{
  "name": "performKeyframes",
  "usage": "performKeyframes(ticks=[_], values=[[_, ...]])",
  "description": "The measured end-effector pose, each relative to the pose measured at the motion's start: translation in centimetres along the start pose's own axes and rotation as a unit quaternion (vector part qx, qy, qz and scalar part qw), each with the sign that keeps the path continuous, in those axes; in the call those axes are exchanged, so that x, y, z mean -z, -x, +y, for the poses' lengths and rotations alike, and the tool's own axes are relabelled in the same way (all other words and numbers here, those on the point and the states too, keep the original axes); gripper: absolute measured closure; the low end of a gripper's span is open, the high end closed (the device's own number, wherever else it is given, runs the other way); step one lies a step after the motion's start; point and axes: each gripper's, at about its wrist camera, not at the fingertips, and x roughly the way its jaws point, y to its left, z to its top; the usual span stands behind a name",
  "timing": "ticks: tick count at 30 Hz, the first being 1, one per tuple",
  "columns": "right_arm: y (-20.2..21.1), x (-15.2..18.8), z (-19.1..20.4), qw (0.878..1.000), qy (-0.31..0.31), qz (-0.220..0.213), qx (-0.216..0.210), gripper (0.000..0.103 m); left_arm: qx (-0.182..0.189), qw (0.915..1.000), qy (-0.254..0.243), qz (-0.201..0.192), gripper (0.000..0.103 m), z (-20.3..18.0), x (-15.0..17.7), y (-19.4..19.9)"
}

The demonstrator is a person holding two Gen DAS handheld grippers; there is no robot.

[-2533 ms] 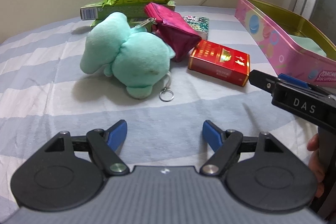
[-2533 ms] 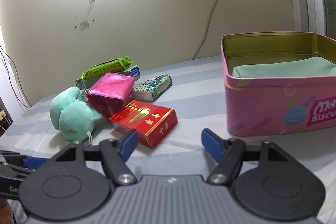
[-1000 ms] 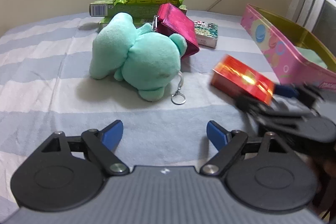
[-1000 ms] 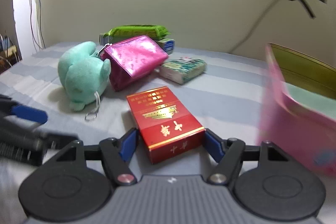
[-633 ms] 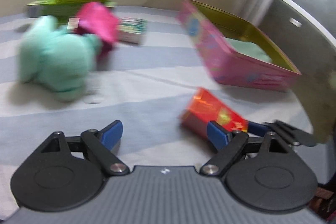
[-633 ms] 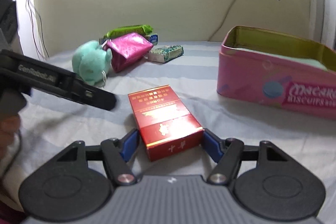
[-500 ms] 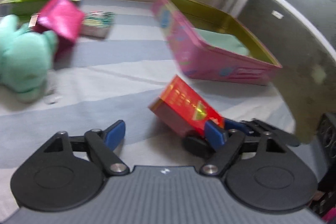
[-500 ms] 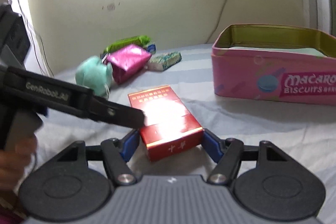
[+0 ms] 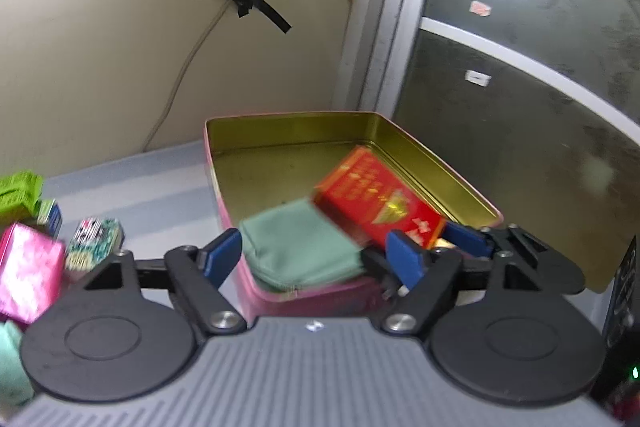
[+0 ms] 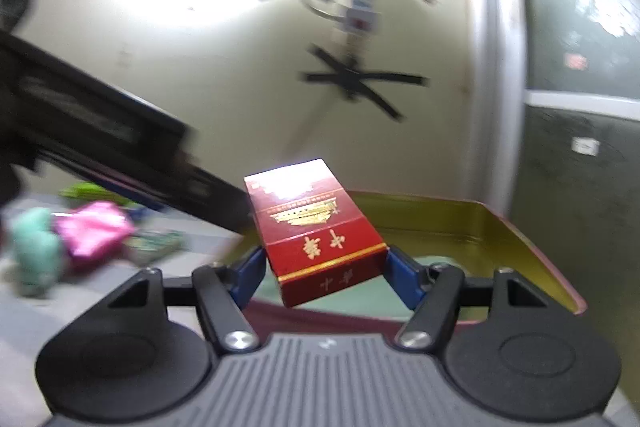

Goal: Organize objects
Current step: 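Carry the red box into the pink tin and release it with the right gripper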

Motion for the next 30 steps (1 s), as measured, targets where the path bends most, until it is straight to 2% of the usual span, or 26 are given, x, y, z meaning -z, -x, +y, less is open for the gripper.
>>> performKeyframes(ticks=[4,5,6,8,12,19,24,28,30], values=[[-3.9,0.5,-3.2,0.998,-0.030,0.036,0.036,0.036,-0.037,0.9992,-0.014,0.007,0.022,-1.0,-0.1,-2.6],[-5.3,0.7,-3.9,0.997,-0.035,0.045,0.041,0.033,-0.045,0.9988,-0.016,0.010,0.022,-1.2,-0.1,-3.3],[-6.1,0.9,-4.4,0.996,-0.043,0.051,0.052,0.022,-0.053,0.9984,-0.017,0.014,0.022,-1.3,0.1,-3.9],[-6.7,1.4,-5.1,0.995,-0.060,0.051,0.062,0.017,-0.063,0.9977,-0.014,0.021,0.022,-1.0,0.3,-4.0],[-4.4,2.5,-5.0,0.994,-0.083,0.021,0.062,0.017,-0.081,0.9962,-0.021,0.023,0.022,-0.3,0.8,-3.9],[0.3,3.0,-3.4,0.989,-0.141,-0.022,0.041,0.018,-0.081,0.9964,0.001,0.023,0.022,2.2,2.3,-1.1],[1.8,2.9,-1.5,0.987,-0.162,-0.023,0.004,0.031,-0.119,0.9921,0.027,0.028,0.022,5.3,4.6,1.7],[1.5,2.8,1.6,0.986,-0.157,0.001,-0.056,0.041,-0.152,0.9871,0.045,0.025,0.023,8.3,6.9,4.7],[0.8,2.8,3.8,0.985,-0.143,0.021,-0.099,0.053,-0.165,0.9847,0.052,0.019,0.025,9.9,8.4,6.6]])
